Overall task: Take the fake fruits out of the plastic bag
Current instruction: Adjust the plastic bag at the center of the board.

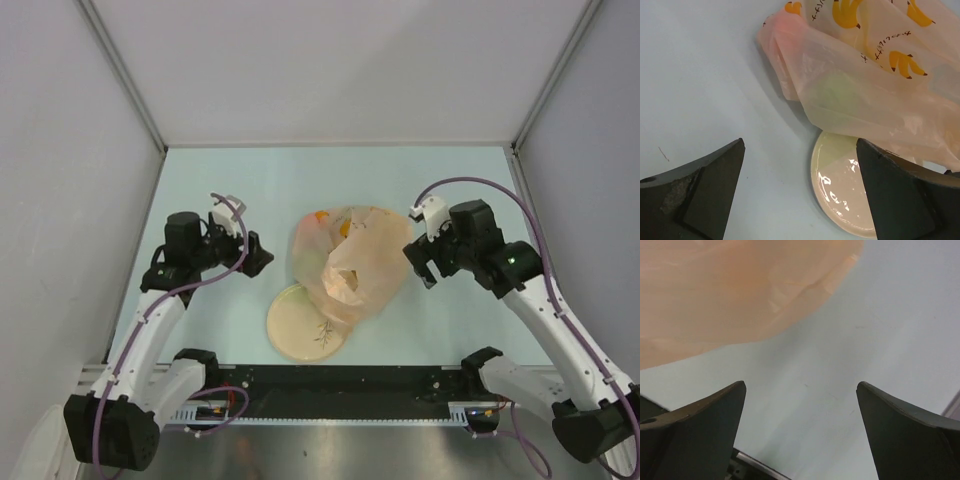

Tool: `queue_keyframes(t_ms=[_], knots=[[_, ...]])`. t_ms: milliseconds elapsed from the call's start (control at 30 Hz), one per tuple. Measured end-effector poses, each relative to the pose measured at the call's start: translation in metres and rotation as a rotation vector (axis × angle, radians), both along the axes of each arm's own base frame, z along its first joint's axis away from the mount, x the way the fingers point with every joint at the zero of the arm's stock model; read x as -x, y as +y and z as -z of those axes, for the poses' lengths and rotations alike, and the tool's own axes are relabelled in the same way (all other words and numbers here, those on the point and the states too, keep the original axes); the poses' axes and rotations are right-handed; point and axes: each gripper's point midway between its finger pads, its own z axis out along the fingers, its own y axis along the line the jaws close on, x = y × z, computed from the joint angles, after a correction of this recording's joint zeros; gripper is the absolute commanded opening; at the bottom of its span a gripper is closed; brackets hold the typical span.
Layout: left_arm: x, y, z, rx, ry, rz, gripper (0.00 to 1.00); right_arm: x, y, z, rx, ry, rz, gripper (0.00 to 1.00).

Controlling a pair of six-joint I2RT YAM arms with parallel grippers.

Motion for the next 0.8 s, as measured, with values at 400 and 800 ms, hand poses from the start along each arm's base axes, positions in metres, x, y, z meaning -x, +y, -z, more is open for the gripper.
queue_keyframes(t_ms=[400, 800], knots=[[0.011, 0.02, 0.033, 0.113, 0.135, -0.227, 1.0, 0.077, 0.139, -0.081, -0.278, 0.08, -0.671, 0.87], [0.004, 0.043, 0.011, 0.198, 0.084, -0.372, 1.0, 0.103, 0.214, -0.016, 0.027, 0.073, -0.795, 0.87]])
